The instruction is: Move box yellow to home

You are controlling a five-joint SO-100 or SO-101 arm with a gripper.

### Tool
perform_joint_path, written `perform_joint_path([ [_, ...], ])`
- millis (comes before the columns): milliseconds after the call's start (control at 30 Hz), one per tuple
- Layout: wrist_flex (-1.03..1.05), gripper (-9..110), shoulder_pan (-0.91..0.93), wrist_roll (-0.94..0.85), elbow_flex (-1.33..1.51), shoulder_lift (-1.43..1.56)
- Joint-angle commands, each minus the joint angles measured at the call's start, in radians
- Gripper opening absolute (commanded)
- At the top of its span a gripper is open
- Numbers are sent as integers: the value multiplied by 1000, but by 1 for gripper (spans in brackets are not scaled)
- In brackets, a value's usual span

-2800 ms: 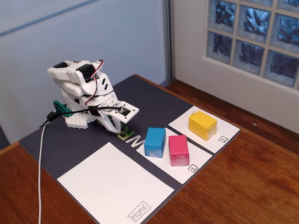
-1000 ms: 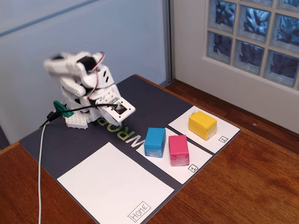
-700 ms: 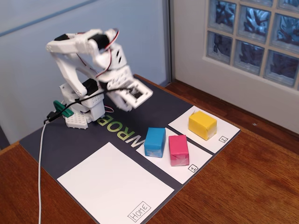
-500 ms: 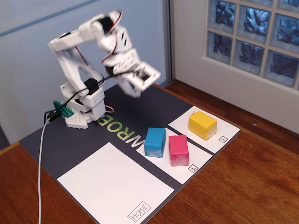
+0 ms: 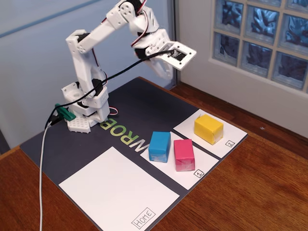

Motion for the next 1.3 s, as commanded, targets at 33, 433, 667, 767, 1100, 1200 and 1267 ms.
perform_joint_path([
  [33, -3, -1, -41, 43, -186, -161],
  [433, -69, -1, -123, 84, -291, -414],
  [667, -140, -1, -130, 80, -281, -491],
  [767, -169, -1, -130, 77, -276, -518],
  [1100, -305, 2, -130, 11, -264, -612],
  [1200, -341, 3, -130, 5, -264, -647],
  [1267, -356, 3, -130, -2, -264, -666],
])
